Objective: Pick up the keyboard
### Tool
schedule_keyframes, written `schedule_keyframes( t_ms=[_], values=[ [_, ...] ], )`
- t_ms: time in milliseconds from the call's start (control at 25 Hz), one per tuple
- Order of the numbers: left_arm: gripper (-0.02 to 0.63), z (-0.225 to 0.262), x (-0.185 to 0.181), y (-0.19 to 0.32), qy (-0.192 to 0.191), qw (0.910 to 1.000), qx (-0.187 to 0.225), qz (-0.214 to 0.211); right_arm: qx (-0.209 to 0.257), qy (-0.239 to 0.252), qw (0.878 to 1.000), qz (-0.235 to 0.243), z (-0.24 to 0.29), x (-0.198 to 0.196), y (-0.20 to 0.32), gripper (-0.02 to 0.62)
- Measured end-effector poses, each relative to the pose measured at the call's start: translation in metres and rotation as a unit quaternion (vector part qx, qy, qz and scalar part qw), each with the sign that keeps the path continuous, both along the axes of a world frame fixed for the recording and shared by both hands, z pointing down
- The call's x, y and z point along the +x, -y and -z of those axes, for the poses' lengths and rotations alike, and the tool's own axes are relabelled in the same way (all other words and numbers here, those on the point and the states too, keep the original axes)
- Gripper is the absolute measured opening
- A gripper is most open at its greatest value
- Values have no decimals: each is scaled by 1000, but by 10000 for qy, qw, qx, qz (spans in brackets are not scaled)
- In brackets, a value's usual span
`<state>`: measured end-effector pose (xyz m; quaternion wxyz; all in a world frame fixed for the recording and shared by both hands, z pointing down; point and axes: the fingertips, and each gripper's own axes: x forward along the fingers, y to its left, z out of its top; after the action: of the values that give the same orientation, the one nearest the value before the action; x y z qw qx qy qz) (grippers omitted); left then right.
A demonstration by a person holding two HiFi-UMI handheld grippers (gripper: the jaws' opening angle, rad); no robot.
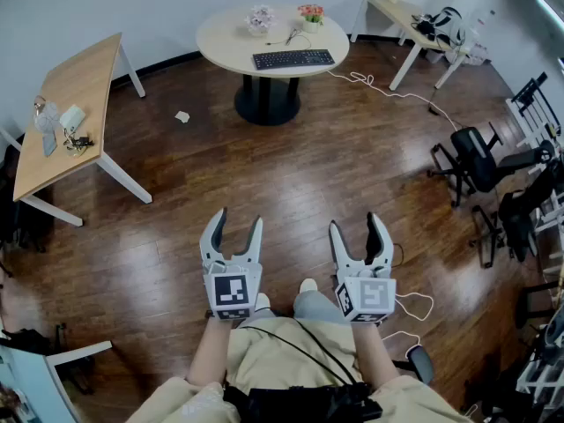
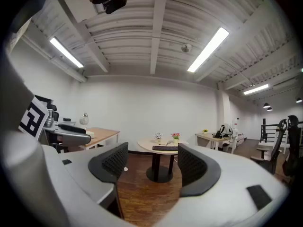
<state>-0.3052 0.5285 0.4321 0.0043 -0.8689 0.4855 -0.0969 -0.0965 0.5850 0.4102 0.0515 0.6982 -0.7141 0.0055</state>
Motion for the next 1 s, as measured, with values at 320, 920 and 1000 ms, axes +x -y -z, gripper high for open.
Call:
schedule_keyframes(
  t_ms=[320,920,1000],
  values=[
    [256,-1,51,18,10,9999,-67,82,-6,442,9988,223,-18,46,36,326],
    [253,17,210,120,26,9995,89,293,336,740,9930,853,1,191,167,324],
    [253,18,225,127,39,9992,87,375,325,771,9922,924,-3,205,173,324]
  ],
)
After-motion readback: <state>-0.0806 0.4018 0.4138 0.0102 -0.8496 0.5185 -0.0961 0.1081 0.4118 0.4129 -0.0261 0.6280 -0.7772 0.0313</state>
